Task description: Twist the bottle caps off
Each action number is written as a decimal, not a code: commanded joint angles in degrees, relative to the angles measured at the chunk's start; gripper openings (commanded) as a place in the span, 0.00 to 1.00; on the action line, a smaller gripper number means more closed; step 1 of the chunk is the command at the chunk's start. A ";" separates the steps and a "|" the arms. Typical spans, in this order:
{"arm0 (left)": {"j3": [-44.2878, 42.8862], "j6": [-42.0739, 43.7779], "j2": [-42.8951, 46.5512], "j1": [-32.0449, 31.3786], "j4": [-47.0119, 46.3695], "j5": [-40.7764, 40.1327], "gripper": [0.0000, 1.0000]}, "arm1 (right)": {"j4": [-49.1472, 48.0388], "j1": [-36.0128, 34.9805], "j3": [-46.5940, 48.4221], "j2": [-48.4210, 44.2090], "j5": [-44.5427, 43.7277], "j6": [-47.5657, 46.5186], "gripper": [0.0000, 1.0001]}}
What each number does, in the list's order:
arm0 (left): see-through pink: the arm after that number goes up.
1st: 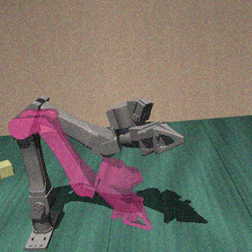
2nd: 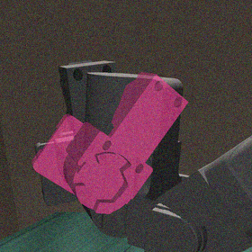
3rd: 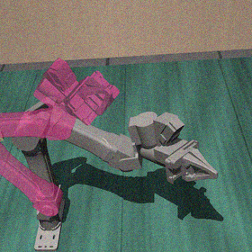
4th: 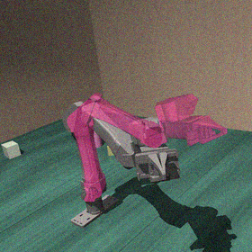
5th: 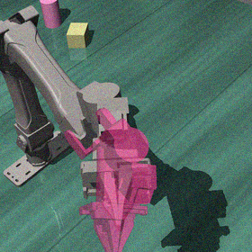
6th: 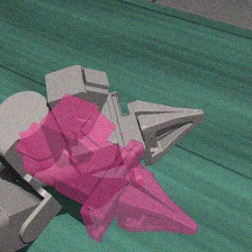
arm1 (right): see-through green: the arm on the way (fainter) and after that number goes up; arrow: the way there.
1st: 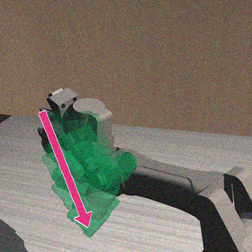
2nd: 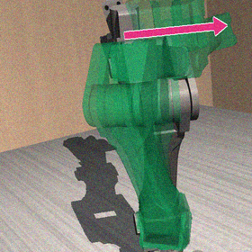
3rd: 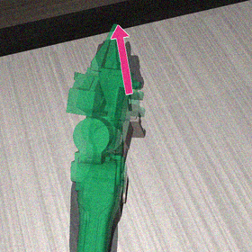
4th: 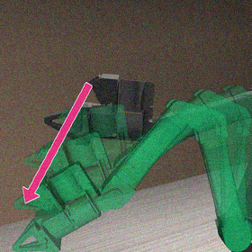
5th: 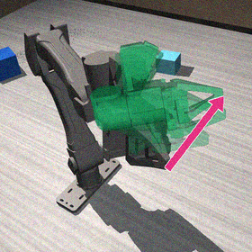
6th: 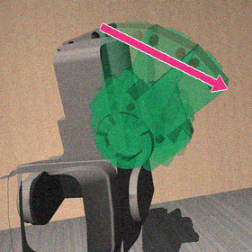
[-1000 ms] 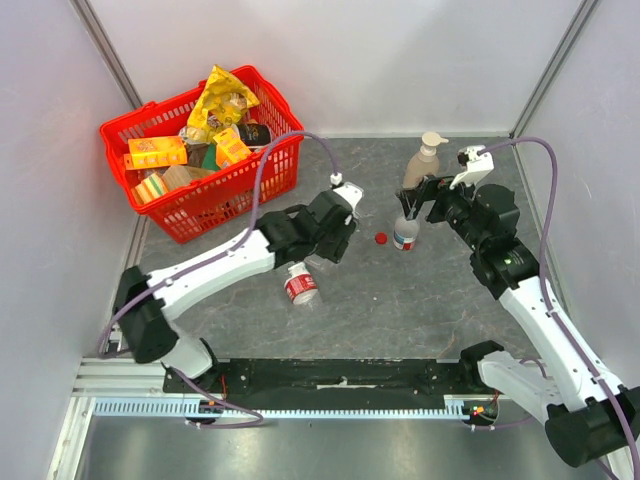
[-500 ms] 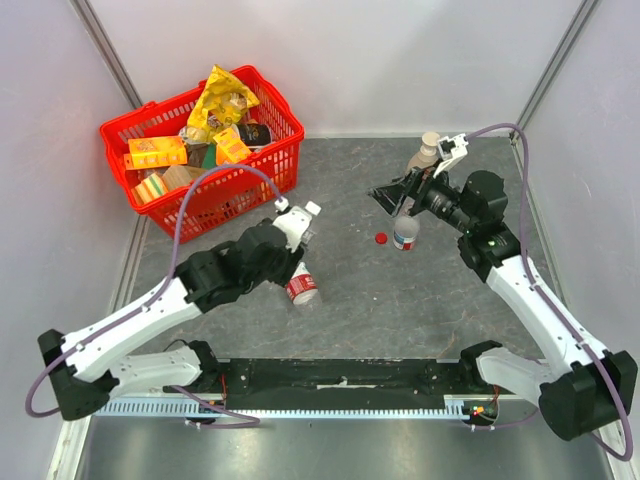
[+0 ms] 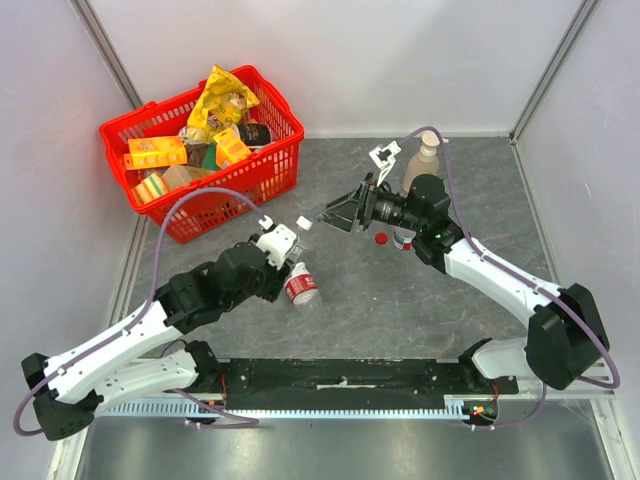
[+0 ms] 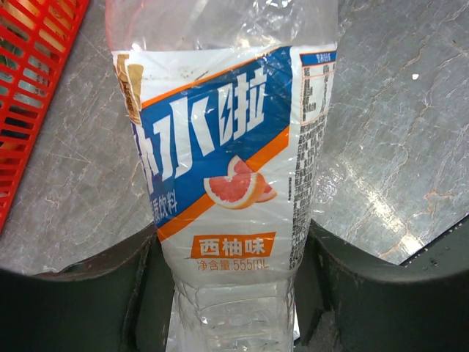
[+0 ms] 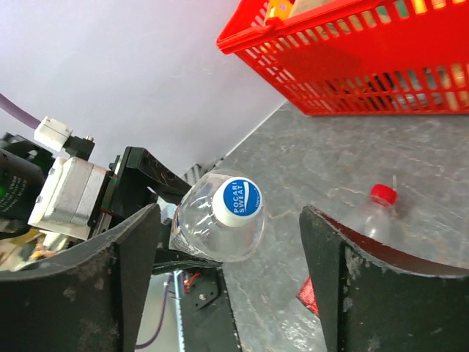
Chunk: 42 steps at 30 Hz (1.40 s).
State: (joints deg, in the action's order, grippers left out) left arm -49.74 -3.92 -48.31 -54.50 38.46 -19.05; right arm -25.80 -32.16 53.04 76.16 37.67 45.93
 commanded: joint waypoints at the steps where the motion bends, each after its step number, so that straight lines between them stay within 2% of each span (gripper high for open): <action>1: 0.78 3.39 2.52 -0.17 -4.09 0.59 0.44 | -9.96 -1.23 2.95 2.67 3.64 6.18 0.80; 3: 0.78 3.57 2.52 -0.17 -4.18 1.12 0.44 | -10.41 -1.94 3.30 3.73 3.55 6.89 0.74; 14: 0.69 3.84 2.00 -0.08 -4.44 1.73 0.44 | -7.87 -4.93 6.38 7.33 2.76 6.45 0.64; 24: 0.78 3.84 2.70 -0.17 -4.62 1.38 0.44 | -2.77 -5.54 6.47 8.04 1.62 3.55 0.63; 28: 0.78 3.84 2.87 -0.08 -4.62 1.38 0.44 | 1.88 -5.54 6.90 7.60 0.22 0.22 0.67; 34: 0.96 3.84 3.31 -0.17 -4.88 2.00 0.44 | 3.13 -5.54 6.47 7.16 -0.76 -0.76 0.73; 37: 1.04 3.84 3.23 -0.17 -4.88 2.26 0.44 | 2.08 -5.54 6.12 7.42 -0.41 0.12 0.70; 42: 0.96 3.84 2.96 -0.08 -4.97 2.61 0.44 | -5.21 -5.54 4.27 7.95 2.05 5.56 0.62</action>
State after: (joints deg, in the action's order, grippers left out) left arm -48.47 -2.00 -45.76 -54.50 36.23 -17.43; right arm -23.94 -37.41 57.58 83.70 37.74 47.79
